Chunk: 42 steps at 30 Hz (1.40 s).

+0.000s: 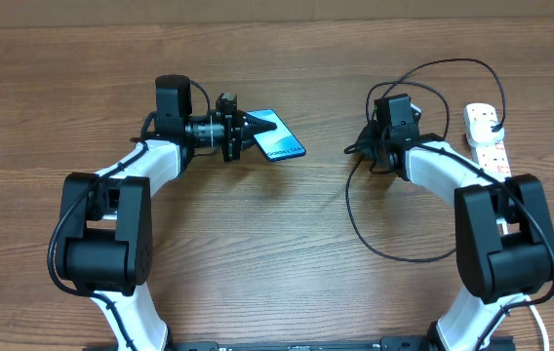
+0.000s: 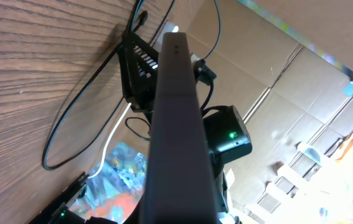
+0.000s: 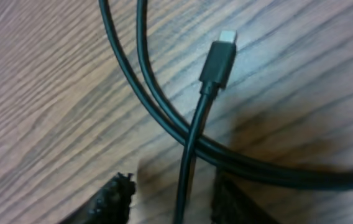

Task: Plug charger to phone and switch on socket
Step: 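Grasp the black USB-C cable near its plug with the right gripper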

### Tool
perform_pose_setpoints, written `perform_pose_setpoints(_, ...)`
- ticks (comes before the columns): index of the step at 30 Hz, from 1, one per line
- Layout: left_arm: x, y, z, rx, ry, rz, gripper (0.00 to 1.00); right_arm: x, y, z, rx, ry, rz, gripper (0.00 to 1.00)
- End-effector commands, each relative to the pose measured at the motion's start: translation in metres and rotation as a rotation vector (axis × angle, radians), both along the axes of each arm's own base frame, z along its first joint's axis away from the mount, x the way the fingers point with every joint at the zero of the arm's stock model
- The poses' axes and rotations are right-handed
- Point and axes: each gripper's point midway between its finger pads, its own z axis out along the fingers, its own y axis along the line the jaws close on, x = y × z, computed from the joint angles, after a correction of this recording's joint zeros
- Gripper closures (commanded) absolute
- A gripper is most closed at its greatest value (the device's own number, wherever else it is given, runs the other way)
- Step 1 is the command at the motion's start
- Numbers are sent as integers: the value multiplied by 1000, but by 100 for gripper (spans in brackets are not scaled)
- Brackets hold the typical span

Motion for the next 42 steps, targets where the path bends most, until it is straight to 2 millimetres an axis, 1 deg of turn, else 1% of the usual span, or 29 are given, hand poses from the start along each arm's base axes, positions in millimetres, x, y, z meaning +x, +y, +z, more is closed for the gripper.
perform_pose_setpoints(1,0,-3,13,-22,-58,-38,96,-1,-1,-16,-6,30,-11,66)
perform_pose_setpoints(2,0,-3,13,-22,-59,-37,96,-1,-1,-16,-6,31,-10,68)
perform_pose_setpoints(3,0,-3,13,-22,-59,-37,96,-1,-1,-16,-6,30,-10,73)
perform_pose_setpoints(6,0,-3,13,-22,-58,-38,96,-2,-2,-17,-9,35,-7,91)
perform_pose_setpoints(7,0,-3,13,-23,-59,-40,96,-3,-2,-17,-9,40,-7,96)
perform_pose_setpoints(9,-1,-3,14,-28,-64,-47,96,-7,-1,-15,-2,53,-1,96)
perform_pose_setpoints(11,-2,-3,14,-30,-72,-53,96,-11,1,-7,1,59,19,96)
perform_pose_setpoints(13,-2,-3,14,-30,-72,-53,96,-15,4,8,-4,51,70,96)
perform_pose_setpoints(16,-2,-3,14,-29,-73,-52,96,-25,10,37,6,32,152,96)
perform_pose_setpoints(18,-2,-3,14,-29,-73,-52,96,-39,17,61,32,30,219,96)
perform_pose_setpoints(19,-2,-3,14,-30,-73,-52,96,-44,18,67,34,35,237,96)
perform_pose_setpoints(21,-2,-3,14,-30,-73,-52,96,-62,15,80,30,61,248,96)
perform_pose_setpoints(22,-2,-3,14,-29,-77,-53,96,-68,14,83,21,73,264,96)
perform_pose_setpoints(23,-2,-3,14,-29,-81,-54,96,-75,12,82,8,96,288,96)
perform_pose_setpoints(25,-2,-3,14,-28,-84,-54,96,-91,10,76,-5,158,324,96)
perform_pose_setpoints(26,-2,-3,14,-28,-89,-55,96,-109,10,63,6,233,340,96)
perform_pose_setpoints(27,-2,-3,14,-28,-92,-55,96,-123,12,53,18,279,349,96)
perform_pose_setpoints(28,-2,-3,14,-27,-92,-55,96,-126,12,50,20,289,351,96)
perform_pose_setpoints(32,-2,-3,14,-27,-95,-55,96,-155,17,23,15,360,384,96)
perform_pose_setpoints(33,-2,-3,14,-27,-95,-55,96,-162,19,18,11,377,395,93)
perform_pose_setpoints(34,-2,-3,14,-27,-95,-55,96,-171,22,11,5,394,416,80)
perform_pose_setpoints(35,-2,-3,14,-26,-96,-54,96,-172,24,10,-4,392,423,76)
perform_pose_setpoints(36,-2,-3,14,-26,-98,-54,96,-170,23,10,-20,383,425,70)
perform_pose_setpoints(37,-1,-3,14,-24,-99,-53,96,-166,23,10,-37,368,424,58)
perform_pose_setpoints(38,-1,-3,14,-23,-99,-52,96,-162,22,11,-55,352,420,51)
perform_pose_setpoints(41,-1,-3,14,-22,-99,-50,96,-152,17,17,-95,323,401,34)
perform_pose_setpoints(42,-1,-3,14,-22,-99,-50,96,-148,16,19,-103,314,397,31)
